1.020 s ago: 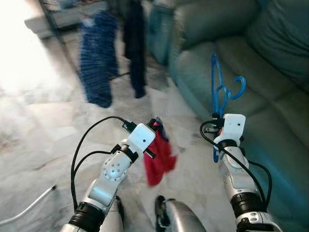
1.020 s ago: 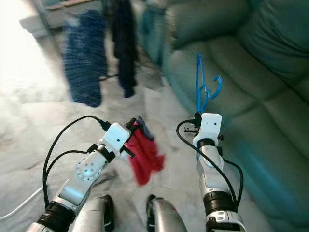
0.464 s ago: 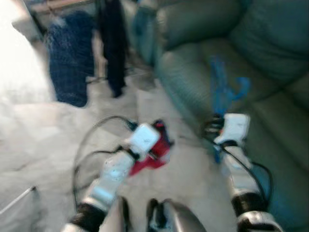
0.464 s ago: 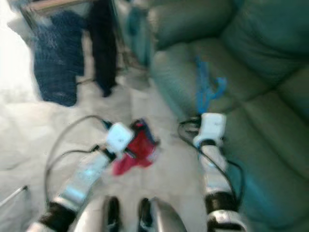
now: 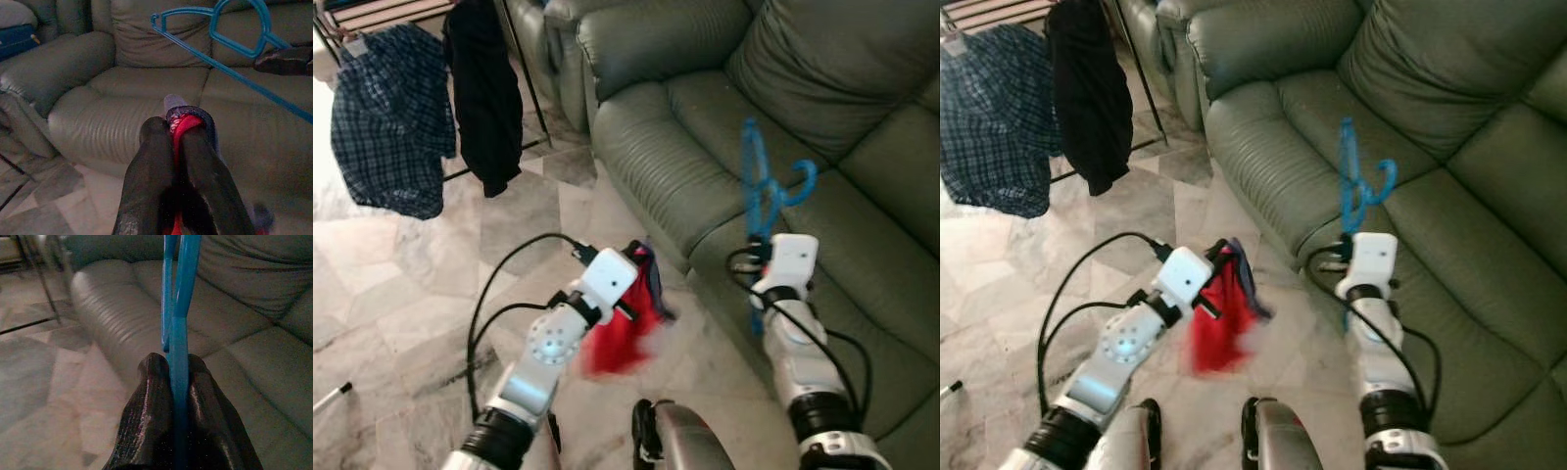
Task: Hang hanger
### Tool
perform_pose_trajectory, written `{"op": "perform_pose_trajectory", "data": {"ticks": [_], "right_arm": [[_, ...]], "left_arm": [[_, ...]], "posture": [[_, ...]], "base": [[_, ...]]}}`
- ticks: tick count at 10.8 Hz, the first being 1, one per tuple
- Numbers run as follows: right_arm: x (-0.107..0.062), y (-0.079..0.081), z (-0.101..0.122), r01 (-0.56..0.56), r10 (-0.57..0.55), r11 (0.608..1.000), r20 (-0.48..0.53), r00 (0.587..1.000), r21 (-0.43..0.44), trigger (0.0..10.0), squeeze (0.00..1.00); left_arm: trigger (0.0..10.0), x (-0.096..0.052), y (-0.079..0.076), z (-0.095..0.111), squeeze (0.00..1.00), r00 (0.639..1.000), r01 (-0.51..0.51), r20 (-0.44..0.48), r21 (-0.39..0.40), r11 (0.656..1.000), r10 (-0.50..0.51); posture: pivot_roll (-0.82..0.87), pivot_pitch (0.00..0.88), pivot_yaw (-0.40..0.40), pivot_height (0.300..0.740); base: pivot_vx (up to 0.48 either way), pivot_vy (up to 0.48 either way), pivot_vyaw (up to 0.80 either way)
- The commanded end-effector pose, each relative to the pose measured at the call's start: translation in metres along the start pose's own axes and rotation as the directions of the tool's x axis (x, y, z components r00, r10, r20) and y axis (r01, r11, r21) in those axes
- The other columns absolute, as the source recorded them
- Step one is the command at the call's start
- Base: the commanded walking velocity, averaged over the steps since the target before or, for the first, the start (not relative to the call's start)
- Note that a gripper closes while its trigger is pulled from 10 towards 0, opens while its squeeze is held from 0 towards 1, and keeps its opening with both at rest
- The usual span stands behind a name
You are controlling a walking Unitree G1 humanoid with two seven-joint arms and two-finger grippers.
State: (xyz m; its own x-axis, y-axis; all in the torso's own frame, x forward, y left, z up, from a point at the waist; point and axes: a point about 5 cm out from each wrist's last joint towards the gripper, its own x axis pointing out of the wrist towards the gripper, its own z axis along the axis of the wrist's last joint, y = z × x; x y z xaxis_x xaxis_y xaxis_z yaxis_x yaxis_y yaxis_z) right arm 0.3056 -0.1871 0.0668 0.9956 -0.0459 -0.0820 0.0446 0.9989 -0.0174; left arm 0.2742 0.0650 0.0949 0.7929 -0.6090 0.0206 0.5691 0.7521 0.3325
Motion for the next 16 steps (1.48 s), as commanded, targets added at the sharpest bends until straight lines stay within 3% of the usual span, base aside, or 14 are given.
{"op": "perform_pose_trajectory", "data": {"ticks": [1, 6, 7, 8, 9, 10, 11, 12, 13, 14, 15, 16], "right_arm": [[-0.001, 0.002, -0.002, -0.006, 0.006, 1.000, -0.013, 1.000, 0.002, 10.0, 0.00], [-0.001, 0.006, -0.004, -0.044, 0.045, 0.999, -0.027, 0.999, 0.016, 10.0, 0.00], [-0.003, 0.016, -0.008, -0.159, 0.161, 0.987, -0.058, 0.985, 0.037, 10.0, 0.00], [-0.004, 0.019, -0.008, -0.231, 0.230, 0.973, -0.069, 0.971, -0.003, 10.0, 0.00], [-0.002, 0.014, -0.001, -0.317, 0.311, 0.942, -0.065, 0.948, -0.111, 10.0, 0.00], [0.001, 0.008, 0.003, -0.346, 0.338, 0.926, -0.080, 0.938, -0.150, 10.0, 0.00], [0.001, 0.007, 0.004, -0.488, 0.468, 0.857, -0.146, 0.872, -0.169, 10.0, 0.00], [-0.001, 0.005, 0.005, -0.566, 0.533, 0.790, -0.191, 0.824, -0.234, 10.0, 0.00], [-0.004, -0.003, 0.009, -0.629, 0.586, 0.735, -0.230, 0.777, -0.251, 10.0, 0.00], [-0.006, -0.010, 0.014, -0.668, 0.620, 0.701, -0.251, 0.744, -0.250, 10.0, 0.00], [-0.009, -0.014, 0.017, -0.703, 0.648, 0.665, -0.273, 0.711, -0.251, 10.0, 0.00], [-0.013, -0.022, 0.020, -0.752, 0.678, 0.608, -0.325, 0.659, -0.255, 10.0, 0.00]], "left_arm": [[10.0, -0.001, 0.000, 0.001, 0.00, 1.000, 0.005, 0.007, 0.001, 1.000, -0.005], [10.0, -0.001, 0.017, 0.000, 0.00, 0.998, -0.061, 0.002, 0.081, 0.995, 0.061], [10.0, -0.001, 0.033, 0.000, 0.00, 0.998, -0.055, 0.013, 0.197, 0.979, 0.053], [10.0, 0.000, 0.052, -0.002, 0.00, 0.998, -0.064, -0.005, 0.278, 0.958, 0.067], [10.0, -0.001, 0.088, -0.008, 0.00, 0.993, -0.042, -0.086, 0.388, 0.921, 0.081], [10.0, -0.004, 0.102, -0.017, 0.00, 0.981, 0.036, -0.189, 0.419, 0.907, 0.048], [10.0, -0.019, 0.103, -0.049, 0.00, 0.864, 0.365, -0.486, 0.422, 0.830, -0.133], [10.0, -0.016, 0.113, -0.047, 0.00, 0.870, 0.366, -0.486, 0.516, 0.775, -0.087], [10.0, -0.003, 0.123, -0.031, 0.00, 0.917, 0.298, -0.395, 0.581, 0.758, -0.058], [10.0, 0.003, 0.124, -0.021, 0.00, 0.940, 0.271, -0.333, 0.615, 0.740, -0.068], [10.0, 0.005, 0.124, -0.018, 0.00, 0.941, 0.287, -0.325, 0.626, 0.725, -0.093], [10.0, 0.002, 0.121, -0.025, 0.00, 0.905, 0.383, -0.397, 0.608, 0.695, -0.152]], "posture": [[0.01, 0.196, -0.057, 0.740], [0.02, 0.194, -0.052, 0.740], [0.02, 0.198, -0.052, 0.740], [0.01, 0.199, -0.051, 0.740], [0.01, 0.203, -0.051, 0.740], [0.01, 0.205, -0.048, 0.740], [0.01, 0.206, -0.037, 0.740], [0.00, 0.206, -0.030, 0.740], [-0.01, 0.206, -0.027, 0.740], [-0.01, 0.208, -0.021, 0.740], [-0.02, 0.211, -0.018, 0.740], [-0.02, 0.214, -0.017, 0.740]], "base": [[0.000, 0.000, 0.00], [0.000, 0.000, -0.58], [0.000, 0.000, 0.00], [0.000, 0.000, 0.00], [0.000, 0.000, 0.00], [0.000, 0.000, 0.00], [0.000, 0.000, 0.00], [0.000, 0.000, 0.00], [0.000, 0.000, 0.00], [0.000, 0.000, 0.00], [0.000, 0.000, 0.00], [0.000, 0.000, 0.00]]}}
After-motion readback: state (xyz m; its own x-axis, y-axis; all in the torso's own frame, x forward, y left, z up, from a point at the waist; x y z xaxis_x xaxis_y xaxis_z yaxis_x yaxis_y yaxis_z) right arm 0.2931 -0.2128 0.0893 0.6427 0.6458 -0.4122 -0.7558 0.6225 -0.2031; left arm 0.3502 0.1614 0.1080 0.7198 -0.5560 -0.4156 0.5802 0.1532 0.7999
